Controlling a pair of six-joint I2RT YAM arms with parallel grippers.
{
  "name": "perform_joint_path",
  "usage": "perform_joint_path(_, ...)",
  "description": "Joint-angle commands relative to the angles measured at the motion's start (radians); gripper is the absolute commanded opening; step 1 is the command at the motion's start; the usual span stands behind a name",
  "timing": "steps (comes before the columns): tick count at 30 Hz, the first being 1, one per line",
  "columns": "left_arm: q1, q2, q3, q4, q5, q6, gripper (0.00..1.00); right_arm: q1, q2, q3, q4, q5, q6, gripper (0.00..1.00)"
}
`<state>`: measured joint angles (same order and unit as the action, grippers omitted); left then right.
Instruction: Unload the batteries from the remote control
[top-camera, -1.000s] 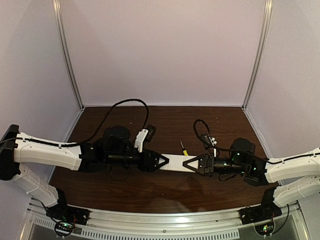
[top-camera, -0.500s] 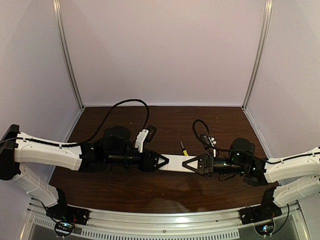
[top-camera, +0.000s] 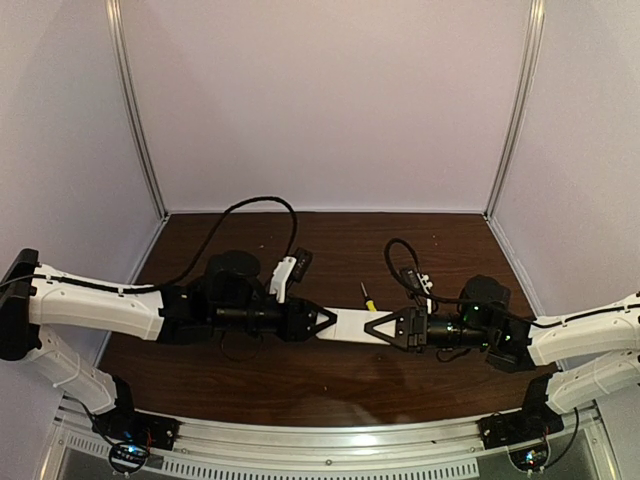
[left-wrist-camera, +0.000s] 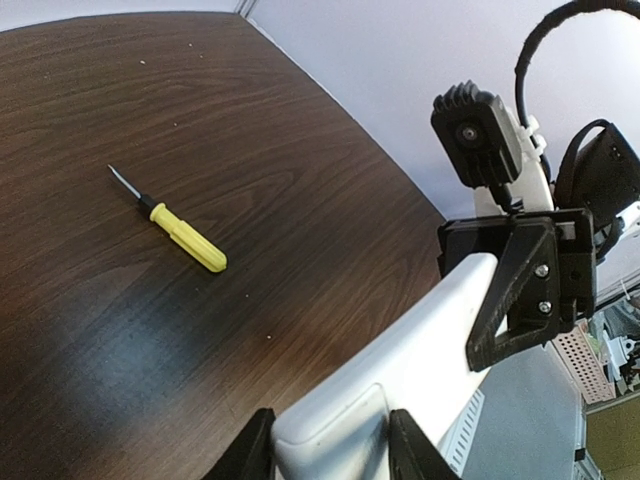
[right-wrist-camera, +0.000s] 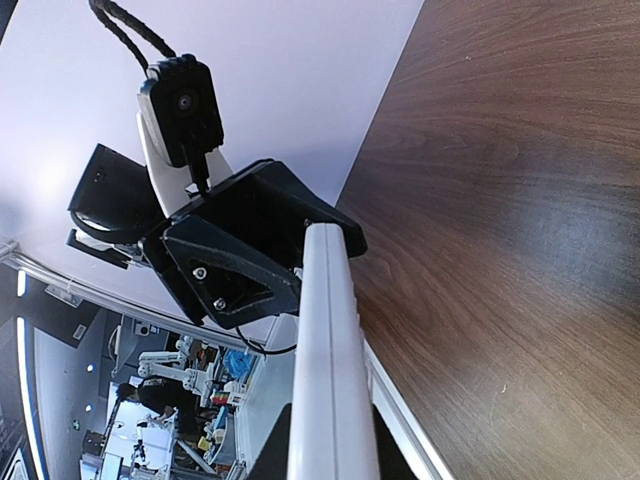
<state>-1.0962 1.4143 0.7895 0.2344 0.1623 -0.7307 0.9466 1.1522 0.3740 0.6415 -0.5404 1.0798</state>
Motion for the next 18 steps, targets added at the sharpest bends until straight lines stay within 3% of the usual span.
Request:
perform_joint_path(1, -0.007, 0.013, -0.010, 0.024, 0.009, 0.009, 0.37, 0.007, -0.004, 0.020, 0.072, -0.023, 0.005, 0.00)
perform_joint_path(18, -0.006, 0.001, -0.018, 0.010, 0.002, 0.008, 0.32, 0.008, -0.009, 0.020, 0.073, -0.024, 0.005, 0.00)
